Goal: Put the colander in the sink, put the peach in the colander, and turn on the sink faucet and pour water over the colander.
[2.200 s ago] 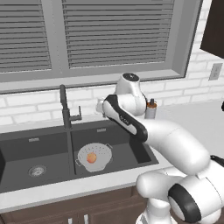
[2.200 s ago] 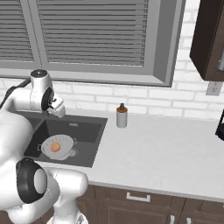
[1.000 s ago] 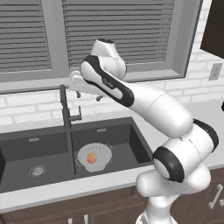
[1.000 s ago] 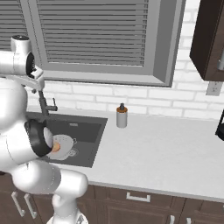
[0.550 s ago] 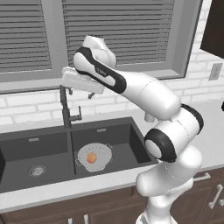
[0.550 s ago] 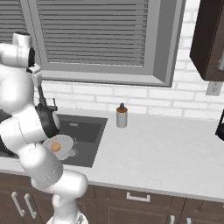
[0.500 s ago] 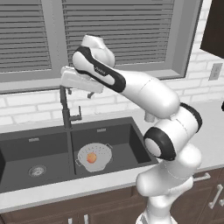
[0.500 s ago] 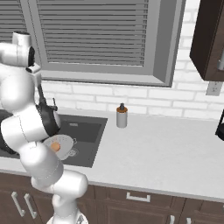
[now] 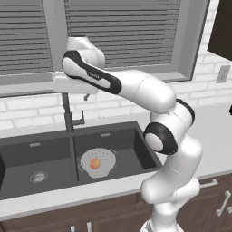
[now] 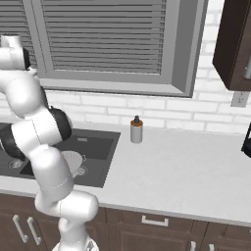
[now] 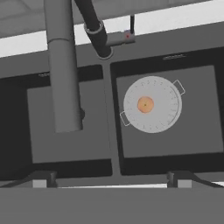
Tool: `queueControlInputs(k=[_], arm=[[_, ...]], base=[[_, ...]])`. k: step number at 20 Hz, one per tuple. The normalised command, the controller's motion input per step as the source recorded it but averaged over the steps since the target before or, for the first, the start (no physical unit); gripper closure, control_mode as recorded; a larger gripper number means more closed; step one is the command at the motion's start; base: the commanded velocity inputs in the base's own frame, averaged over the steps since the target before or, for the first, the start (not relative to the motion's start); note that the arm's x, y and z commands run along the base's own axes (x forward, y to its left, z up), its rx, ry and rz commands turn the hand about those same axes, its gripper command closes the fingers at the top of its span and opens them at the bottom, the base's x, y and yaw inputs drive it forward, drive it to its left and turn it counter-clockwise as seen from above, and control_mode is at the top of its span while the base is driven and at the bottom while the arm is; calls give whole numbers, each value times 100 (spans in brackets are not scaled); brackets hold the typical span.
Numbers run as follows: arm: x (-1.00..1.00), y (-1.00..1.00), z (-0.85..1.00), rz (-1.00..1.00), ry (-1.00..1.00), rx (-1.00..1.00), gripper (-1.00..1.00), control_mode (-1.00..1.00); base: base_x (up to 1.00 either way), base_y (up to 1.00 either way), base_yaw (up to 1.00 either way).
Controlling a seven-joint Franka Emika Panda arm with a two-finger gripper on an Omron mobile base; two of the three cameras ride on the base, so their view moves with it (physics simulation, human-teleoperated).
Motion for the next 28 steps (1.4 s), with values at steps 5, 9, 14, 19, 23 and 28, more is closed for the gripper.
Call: queueControlInputs(k=[5,9,14,19,23,28], arm=[[12,10,-8,0,0,-7,-100,-100],[13,13,-5,0,0,-2,-100,-100],[7,9,-10,0,0,0,-100,-100],[6,3,-22,0,-1,0,-100,-100],[1,0,-20,0,-5,0,-100,-100],[0,0,-18,0,-10,0,-100,-100]], base=[[0,0,0],[0,0,0],[0,0,0],[0,0,0],[0,0,0],[0,0,0]])
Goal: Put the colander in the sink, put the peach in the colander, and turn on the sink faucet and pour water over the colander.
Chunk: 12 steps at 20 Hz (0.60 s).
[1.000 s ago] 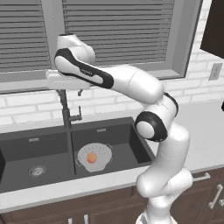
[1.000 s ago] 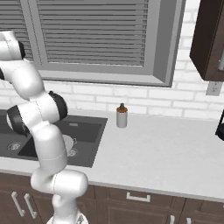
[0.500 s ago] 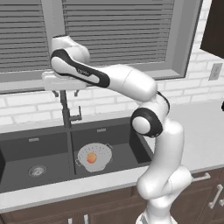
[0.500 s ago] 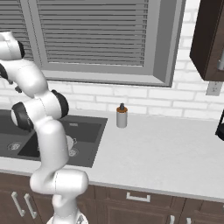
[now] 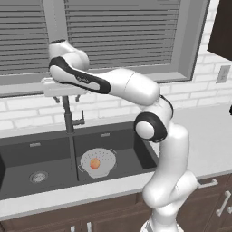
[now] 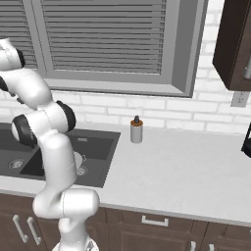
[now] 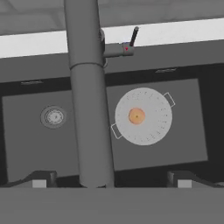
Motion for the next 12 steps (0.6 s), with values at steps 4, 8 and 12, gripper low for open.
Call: queueControlInputs(k=[4,8,12], arm=[[6,0,-14,0,-14,2,-100,-100],[10,0,-17,0,-11,8,-100,-100],[0,-9,-24,0,-7,11,-100,-100]], base=[[0,0,0],[0,0,0],[0,0,0]])
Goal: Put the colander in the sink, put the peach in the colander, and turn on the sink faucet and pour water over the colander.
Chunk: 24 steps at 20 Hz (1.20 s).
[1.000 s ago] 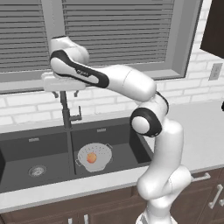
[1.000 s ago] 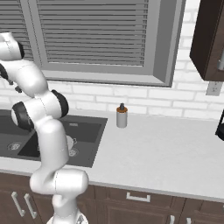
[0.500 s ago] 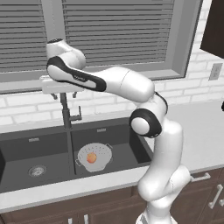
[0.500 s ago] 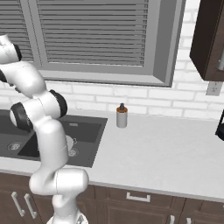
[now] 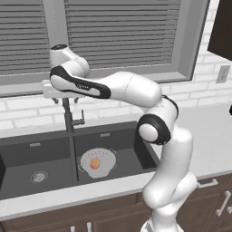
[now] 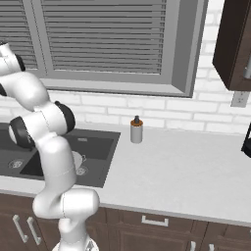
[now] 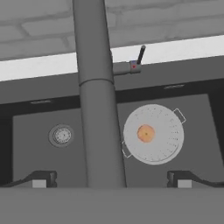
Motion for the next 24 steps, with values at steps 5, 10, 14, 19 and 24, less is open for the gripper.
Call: queueControlInputs(k=[5,10,14,19,24], arm=[[3,-10,-26,0,-4,12,-100,-100],[10,-5,-17,0,-3,8,-100,-100],[15,1,-15,0,0,6,-100,-100],[25,9,-10,0,8,1,-100,-100],[17,4,-21,4,10,0,-100,-100]], base=[[0,0,0],[0,0,0],[0,0,0],[0,0,0],[0,0,0]])
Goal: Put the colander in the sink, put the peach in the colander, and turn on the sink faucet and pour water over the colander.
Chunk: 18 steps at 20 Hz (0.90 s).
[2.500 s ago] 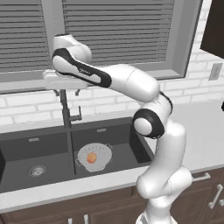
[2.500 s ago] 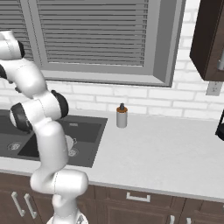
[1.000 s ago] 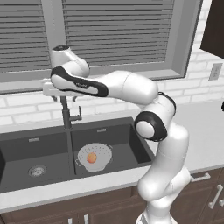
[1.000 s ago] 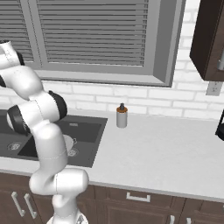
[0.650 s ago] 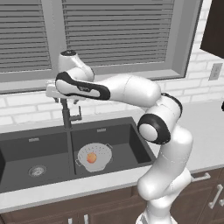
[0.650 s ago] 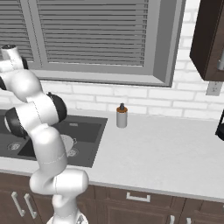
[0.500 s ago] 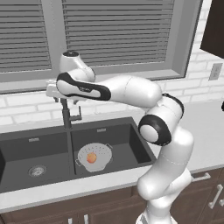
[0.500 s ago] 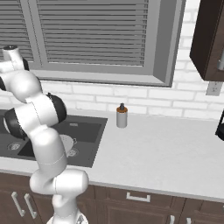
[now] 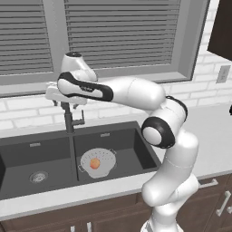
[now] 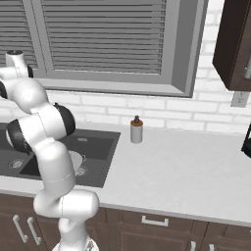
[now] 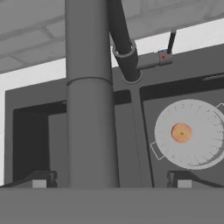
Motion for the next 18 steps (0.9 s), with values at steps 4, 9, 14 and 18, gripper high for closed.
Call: queueControlInputs(k=[4,9,14,18], arm=[[4,0,-33,5,1,0,-100,-100],[0,-6,-41,5,0,-4,-100,-100],[-4,-32,-39,1,0,-5,-100,-100],[-12,-47,-27,3,0,-1,-100,-100]], base=[[0,0,0],[0,0,0],[0,0,0],[0,0,0]])
